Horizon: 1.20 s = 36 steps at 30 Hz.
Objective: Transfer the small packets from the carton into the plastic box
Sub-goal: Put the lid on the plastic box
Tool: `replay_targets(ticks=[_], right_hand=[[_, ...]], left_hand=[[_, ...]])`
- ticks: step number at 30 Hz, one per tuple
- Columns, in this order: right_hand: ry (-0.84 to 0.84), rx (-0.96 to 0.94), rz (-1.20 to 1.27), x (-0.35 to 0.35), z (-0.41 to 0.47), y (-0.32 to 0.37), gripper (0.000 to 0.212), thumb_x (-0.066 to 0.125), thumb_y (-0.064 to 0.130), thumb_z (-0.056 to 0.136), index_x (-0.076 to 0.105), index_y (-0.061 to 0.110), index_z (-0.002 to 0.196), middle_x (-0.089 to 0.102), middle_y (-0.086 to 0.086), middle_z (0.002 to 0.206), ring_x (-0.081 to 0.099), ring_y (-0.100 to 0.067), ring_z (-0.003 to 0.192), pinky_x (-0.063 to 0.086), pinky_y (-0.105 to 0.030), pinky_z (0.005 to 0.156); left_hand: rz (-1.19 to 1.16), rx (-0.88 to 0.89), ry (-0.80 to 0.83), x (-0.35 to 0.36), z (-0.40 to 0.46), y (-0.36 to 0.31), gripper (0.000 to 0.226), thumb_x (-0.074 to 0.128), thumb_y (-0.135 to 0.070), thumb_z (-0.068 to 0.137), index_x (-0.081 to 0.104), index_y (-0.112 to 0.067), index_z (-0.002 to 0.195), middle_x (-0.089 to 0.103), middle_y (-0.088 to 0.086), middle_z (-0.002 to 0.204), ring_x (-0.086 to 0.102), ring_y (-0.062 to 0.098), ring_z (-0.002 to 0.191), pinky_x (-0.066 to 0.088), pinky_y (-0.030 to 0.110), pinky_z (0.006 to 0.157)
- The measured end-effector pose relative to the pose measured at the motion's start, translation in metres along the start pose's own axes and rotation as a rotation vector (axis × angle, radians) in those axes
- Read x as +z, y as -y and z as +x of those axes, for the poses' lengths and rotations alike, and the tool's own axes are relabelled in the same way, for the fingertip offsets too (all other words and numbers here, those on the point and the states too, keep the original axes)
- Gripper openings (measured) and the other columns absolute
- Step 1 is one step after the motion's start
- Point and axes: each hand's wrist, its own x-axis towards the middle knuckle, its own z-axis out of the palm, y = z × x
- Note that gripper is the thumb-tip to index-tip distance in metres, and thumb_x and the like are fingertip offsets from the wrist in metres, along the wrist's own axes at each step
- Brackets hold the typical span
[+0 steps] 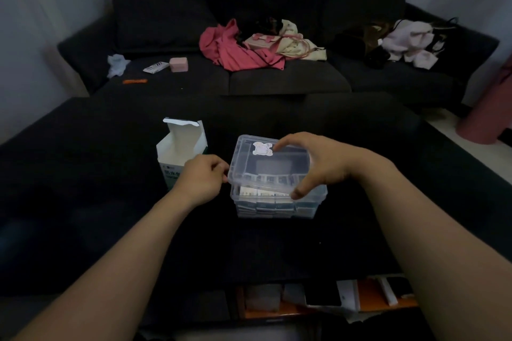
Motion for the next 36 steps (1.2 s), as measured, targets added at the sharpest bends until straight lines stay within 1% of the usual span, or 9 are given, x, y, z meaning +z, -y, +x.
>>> replay_targets(ticks=[3, 6, 9, 12, 21, 24, 29, 34, 36], right_hand=[[0.035, 0.055, -0.013, 0.001, 0.004, -0.008, 0.097, 0.094, 0.042, 0.05, 0.045, 0.053, 0.133, 0.031, 0.015, 0.151, 0.034, -0.016, 0.137, 0.039, -0.043, 0.11], [0.069, 0.07, 0.008, 0.003, 0.007, -0.009, 0.096, 0.094, 0.04, 0.049, 0.046, 0.055, 0.13, 0.031, 0.017, 0.149, 0.033, -0.016, 0.135, 0.04, -0.042, 0.107], [0.102, 0.075, 0.037, 0.007, 0.009, -0.006, 0.096, 0.095, 0.032, 0.054, 0.045, 0.051, 0.134, 0.031, 0.017, 0.147, 0.032, -0.014, 0.132, 0.037, -0.033, 0.096], [0.109, 0.081, 0.031, 0.007, 0.01, -0.005, 0.098, 0.096, 0.032, 0.053, 0.045, 0.052, 0.134, 0.03, 0.017, 0.148, 0.031, -0.014, 0.134, 0.036, -0.032, 0.096], [0.182, 0.128, -0.009, 0.002, 0.016, 0.005, 0.098, 0.097, 0.028, 0.051, 0.044, 0.054, 0.13, 0.035, 0.012, 0.141, 0.039, -0.019, 0.124, 0.041, -0.034, 0.087], [0.19, 0.138, -0.026, 0.002, 0.02, 0.006, 0.099, 0.098, 0.03, 0.048, 0.044, 0.056, 0.127, 0.035, 0.011, 0.141, 0.039, -0.021, 0.126, 0.043, -0.037, 0.091], [0.229, 0.158, -0.004, 0.003, 0.023, 0.007, 0.099, 0.097, 0.03, 0.049, 0.042, 0.058, 0.127, 0.035, 0.011, 0.14, 0.039, -0.021, 0.125, 0.042, -0.034, 0.084], [0.237, 0.14, 0.167, 0.008, 0.015, -0.003, 0.097, 0.093, 0.031, 0.062, 0.04, 0.052, 0.139, 0.03, 0.013, 0.146, 0.034, -0.018, 0.131, 0.038, -0.034, 0.093], [0.025, 0.165, 0.302, 0.008, 0.011, -0.01, 0.093, 0.086, 0.044, 0.071, 0.037, 0.039, 0.15, 0.034, 0.006, 0.155, 0.036, -0.021, 0.14, 0.037, -0.034, 0.105]], left_hand=[[-0.17, -0.093, 0.0, -0.003, -0.002, -0.002, 0.031, 0.042, -0.03, 0.108, 0.069, -0.014, 0.106, 0.071, 0.005, 0.092, 0.058, 0.014, 0.065, 0.043, 0.026, 0.053], [-0.156, -0.074, 0.059, -0.003, -0.006, -0.002, 0.033, 0.052, -0.043, 0.103, 0.071, -0.016, 0.101, 0.073, 0.003, 0.095, 0.06, 0.015, 0.068, 0.045, 0.027, 0.055], [-0.135, -0.049, 0.068, -0.001, -0.006, -0.001, 0.022, 0.063, -0.034, 0.098, 0.075, -0.016, 0.098, 0.075, 0.007, 0.094, 0.059, 0.013, 0.065, 0.045, 0.025, 0.051], [-0.108, -0.071, 0.059, 0.0, -0.006, -0.003, 0.014, 0.064, -0.024, 0.098, 0.076, -0.017, 0.097, 0.075, 0.009, 0.092, 0.058, 0.013, 0.064, 0.045, 0.023, 0.05], [-0.151, -0.077, 0.027, 0.005, -0.007, -0.007, 0.01, 0.071, -0.025, 0.093, 0.075, -0.017, 0.089, 0.072, 0.003, 0.089, 0.061, 0.013, 0.074, 0.047, 0.027, 0.065], [-0.146, -0.094, 0.004, 0.009, -0.005, -0.006, 0.013, 0.07, -0.022, 0.094, 0.075, -0.017, 0.083, 0.072, 0.004, 0.086, 0.06, 0.011, 0.071, 0.047, 0.028, 0.064], [-0.139, -0.125, 0.004, 0.012, -0.003, -0.008, 0.016, 0.069, -0.018, 0.094, 0.074, -0.016, 0.079, 0.07, 0.004, 0.078, 0.06, 0.012, 0.067, 0.046, 0.028, 0.061], [-0.159, -0.169, -0.004, 0.013, 0.0, -0.007, 0.009, 0.072, -0.022, 0.092, 0.07, -0.013, 0.092, 0.071, 0.01, 0.094, 0.059, 0.015, 0.072, 0.047, 0.031, 0.063], [-0.146, -0.204, -0.008, 0.013, 0.001, -0.007, 0.024, 0.073, -0.03, 0.091, 0.062, -0.012, 0.103, 0.067, 0.009, 0.103, 0.059, 0.017, 0.077, 0.046, 0.03, 0.062]])
